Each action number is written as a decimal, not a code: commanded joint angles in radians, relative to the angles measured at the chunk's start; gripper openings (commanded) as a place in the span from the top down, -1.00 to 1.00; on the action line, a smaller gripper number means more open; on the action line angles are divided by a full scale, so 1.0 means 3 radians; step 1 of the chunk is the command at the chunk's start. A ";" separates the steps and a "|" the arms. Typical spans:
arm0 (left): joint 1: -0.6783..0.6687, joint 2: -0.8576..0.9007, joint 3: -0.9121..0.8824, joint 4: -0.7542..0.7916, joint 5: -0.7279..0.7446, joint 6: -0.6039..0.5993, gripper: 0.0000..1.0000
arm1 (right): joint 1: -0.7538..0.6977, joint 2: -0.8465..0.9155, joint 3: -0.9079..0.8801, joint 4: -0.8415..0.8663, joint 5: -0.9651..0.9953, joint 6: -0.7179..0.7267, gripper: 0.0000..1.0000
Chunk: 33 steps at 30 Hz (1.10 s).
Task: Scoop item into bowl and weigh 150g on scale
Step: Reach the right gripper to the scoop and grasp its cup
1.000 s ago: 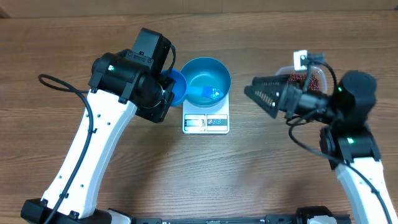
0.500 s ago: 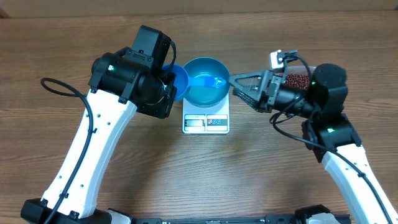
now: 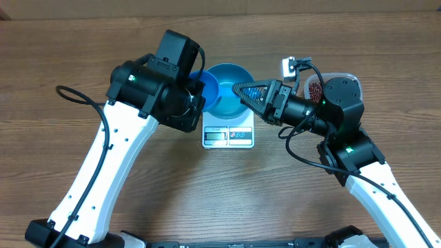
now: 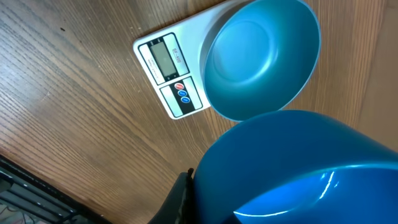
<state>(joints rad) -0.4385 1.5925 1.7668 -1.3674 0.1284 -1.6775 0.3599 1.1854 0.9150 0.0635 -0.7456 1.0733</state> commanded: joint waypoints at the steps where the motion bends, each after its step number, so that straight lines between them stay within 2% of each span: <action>1: -0.0061 -0.0034 0.0057 0.0017 0.0014 -0.0098 0.92 | 0.0015 -0.0023 0.0055 0.0020 0.0148 0.0001 -0.61; 10: -0.0160 -0.0034 0.0057 0.0038 0.0013 -0.0098 0.91 | 0.0015 -0.0019 0.0052 -0.0015 0.0217 0.0000 -0.14; 15: -0.0177 -0.0034 0.0057 0.0071 0.0010 -0.0125 0.91 | 0.0015 -0.0017 0.0052 -0.0019 0.0226 0.0000 0.29; 33: -0.0177 -0.0034 0.0057 0.0072 0.0011 -0.0334 0.92 | 0.0015 -0.0017 0.0052 -0.0046 0.0267 0.0001 0.38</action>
<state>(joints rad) -0.4850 1.5925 1.7668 -1.3457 0.1310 -1.7527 0.3607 1.1854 0.9150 0.0505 -0.6796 1.0763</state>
